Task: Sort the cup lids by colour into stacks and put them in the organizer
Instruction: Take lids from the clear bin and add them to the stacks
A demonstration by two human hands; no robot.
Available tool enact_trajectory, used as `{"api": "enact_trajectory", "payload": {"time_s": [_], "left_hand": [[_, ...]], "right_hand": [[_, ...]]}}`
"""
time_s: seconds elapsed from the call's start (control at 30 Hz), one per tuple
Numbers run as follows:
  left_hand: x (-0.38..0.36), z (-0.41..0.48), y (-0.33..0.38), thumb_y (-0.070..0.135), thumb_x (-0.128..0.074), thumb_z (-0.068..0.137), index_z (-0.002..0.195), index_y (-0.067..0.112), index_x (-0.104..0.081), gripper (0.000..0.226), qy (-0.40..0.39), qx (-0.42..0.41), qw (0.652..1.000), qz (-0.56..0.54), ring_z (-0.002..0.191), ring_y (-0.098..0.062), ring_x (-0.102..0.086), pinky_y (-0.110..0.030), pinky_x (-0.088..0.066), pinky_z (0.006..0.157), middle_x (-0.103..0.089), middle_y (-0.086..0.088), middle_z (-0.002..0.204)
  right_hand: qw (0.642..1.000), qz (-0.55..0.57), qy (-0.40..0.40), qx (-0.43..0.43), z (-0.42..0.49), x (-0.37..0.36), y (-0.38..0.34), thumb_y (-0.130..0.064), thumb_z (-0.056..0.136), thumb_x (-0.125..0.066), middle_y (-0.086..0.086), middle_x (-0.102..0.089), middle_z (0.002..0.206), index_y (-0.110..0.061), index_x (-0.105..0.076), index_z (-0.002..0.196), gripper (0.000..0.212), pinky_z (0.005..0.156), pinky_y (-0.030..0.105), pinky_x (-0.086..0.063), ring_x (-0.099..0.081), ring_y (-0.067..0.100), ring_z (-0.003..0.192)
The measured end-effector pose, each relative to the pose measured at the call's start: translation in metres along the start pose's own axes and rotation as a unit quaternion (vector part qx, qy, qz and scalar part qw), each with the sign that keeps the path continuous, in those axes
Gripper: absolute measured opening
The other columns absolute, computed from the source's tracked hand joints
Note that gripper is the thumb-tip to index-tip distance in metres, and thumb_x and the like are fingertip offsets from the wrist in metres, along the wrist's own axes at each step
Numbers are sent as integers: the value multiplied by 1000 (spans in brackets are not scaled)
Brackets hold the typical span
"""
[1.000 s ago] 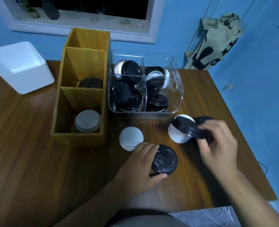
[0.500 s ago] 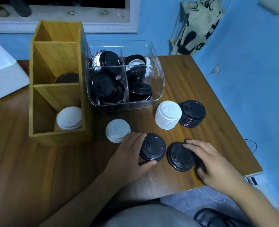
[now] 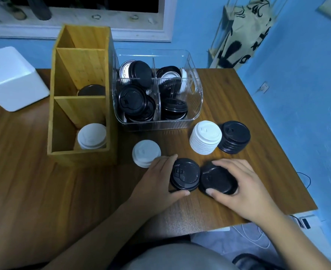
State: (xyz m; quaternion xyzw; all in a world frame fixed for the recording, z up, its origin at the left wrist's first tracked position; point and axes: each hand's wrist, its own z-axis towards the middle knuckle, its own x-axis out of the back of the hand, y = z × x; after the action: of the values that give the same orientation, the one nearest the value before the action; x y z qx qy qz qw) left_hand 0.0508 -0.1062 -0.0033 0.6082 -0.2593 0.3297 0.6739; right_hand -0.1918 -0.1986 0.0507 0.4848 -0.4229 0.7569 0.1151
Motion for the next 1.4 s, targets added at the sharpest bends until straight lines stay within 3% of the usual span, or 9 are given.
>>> {"api": "enact_trajectory", "payload": {"time_s": [0.17,0.3,0.53,0.77,0.93,1.07,1.17,1.3,1.4], "left_hand": [[0,0,1,63,-76,78,155,17,-31,101,2,3,1000,-6,142,-10,-29,-21,-17,117,-41,1,151],[-2,0,-2,64,-76,77,156,17,-30,103,6,3,1000,-5,142,-10,-30,-21,-16,117,-42,2,151],[-8,0,-6,65,-62,82,157,10,-26,100,17,-11,1000,-12,139,-14,-37,-27,-25,116,-48,-4,148],[-9,2,-8,57,-73,76,144,10,-47,87,14,-31,999,-9,135,-14,-41,-34,-31,117,-51,2,139],[-7,2,-6,56,-72,81,144,8,-48,83,15,-39,999,2,138,-14,-37,-29,-27,119,-49,0,144],[-6,0,-5,61,-62,83,155,10,-34,93,3,-27,1000,11,150,-15,-21,-31,-18,122,-23,-2,166],[-4,2,-3,54,-68,82,146,8,-46,82,16,-49,999,17,139,-15,-36,-23,-21,120,-45,-2,150],[-2,3,-2,61,-70,82,145,12,-47,83,14,-45,999,21,136,-12,-38,-20,-20,119,-49,3,142],[-3,2,-1,66,-64,84,150,11,-42,89,15,-44,998,52,140,-12,-33,-21,-17,120,-46,2,147]], "right_hand": [[999,-34,-24,6,21,24,-2,-71,65,-73,-24,-62,113,-33,-65,120,67,100,30,-45,-53,7,115],[999,36,34,-21,26,29,-14,-69,61,-76,-30,-60,112,-41,-63,116,63,95,22,-43,-57,2,112],[995,89,51,-10,21,-67,-38,-53,74,-81,-5,-57,128,-18,-64,125,64,105,24,-41,-53,13,123],[994,108,19,-28,24,-74,-29,-40,73,-88,-7,-50,130,-17,-62,131,67,104,16,-41,-51,6,125],[992,120,1,-38,23,-73,-24,-51,73,-84,-9,-50,129,-21,-62,132,70,106,18,-41,-51,6,127],[995,92,-6,-33,25,-69,-26,-64,75,-74,-13,-50,129,-27,-60,133,70,103,30,-47,-51,6,128],[998,48,-28,-30,27,-63,-30,-70,76,-68,-18,-48,129,-31,-57,133,70,97,35,-51,-51,6,125],[1000,-16,-19,16,47,-36,-40,-69,89,-55,-20,-56,123,-29,-63,124,53,94,33,-51,-53,5,118],[995,-20,77,60,90,-10,-52,-43,98,-60,-7,-65,113,-18,-69,113,30,93,29,-50,-60,11,108]]}}
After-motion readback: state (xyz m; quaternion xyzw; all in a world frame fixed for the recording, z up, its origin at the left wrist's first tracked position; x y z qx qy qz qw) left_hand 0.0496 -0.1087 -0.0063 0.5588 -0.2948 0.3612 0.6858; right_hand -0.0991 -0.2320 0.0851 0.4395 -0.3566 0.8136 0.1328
